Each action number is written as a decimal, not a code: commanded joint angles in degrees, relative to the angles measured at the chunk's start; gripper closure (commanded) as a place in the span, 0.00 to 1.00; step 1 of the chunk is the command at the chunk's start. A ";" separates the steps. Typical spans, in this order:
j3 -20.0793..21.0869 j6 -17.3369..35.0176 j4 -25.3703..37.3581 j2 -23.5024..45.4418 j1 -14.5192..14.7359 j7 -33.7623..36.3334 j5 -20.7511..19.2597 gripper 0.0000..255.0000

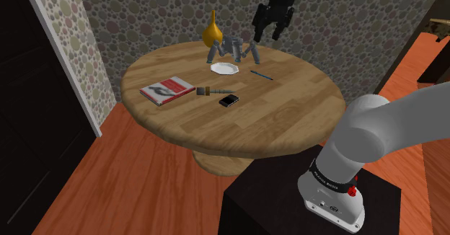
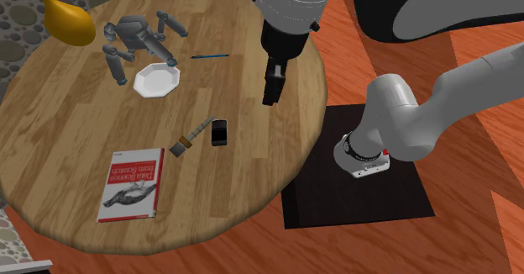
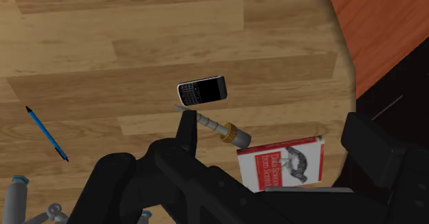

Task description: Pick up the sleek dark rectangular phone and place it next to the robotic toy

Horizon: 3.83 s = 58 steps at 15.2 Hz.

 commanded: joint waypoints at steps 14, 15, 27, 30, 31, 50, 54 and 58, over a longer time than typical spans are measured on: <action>8.64 20.05 -3.40 21.27 -7.89 30.77 0.56 0.00; 9.09 21.35 -3.13 23.25 -8.47 33.15 0.34 0.00; 9.78 33.49 3.91 47.94 -13.15 61.03 -4.08 0.00; 8.56 35.62 6.42 53.94 -13.51 67.18 -4.73 0.00; 8.40 35.77 6.61 54.37 -13.47 67.60 -4.74 0.00; 8.00 41.04 5.29 58.35 -13.40 68.23 -5.67 1.00; 8.00 41.03 5.25 58.30 -13.41 68.21 -5.67 1.00; 8.10 39.74 5.45 57.20 -13.46 68.00 -5.41 1.00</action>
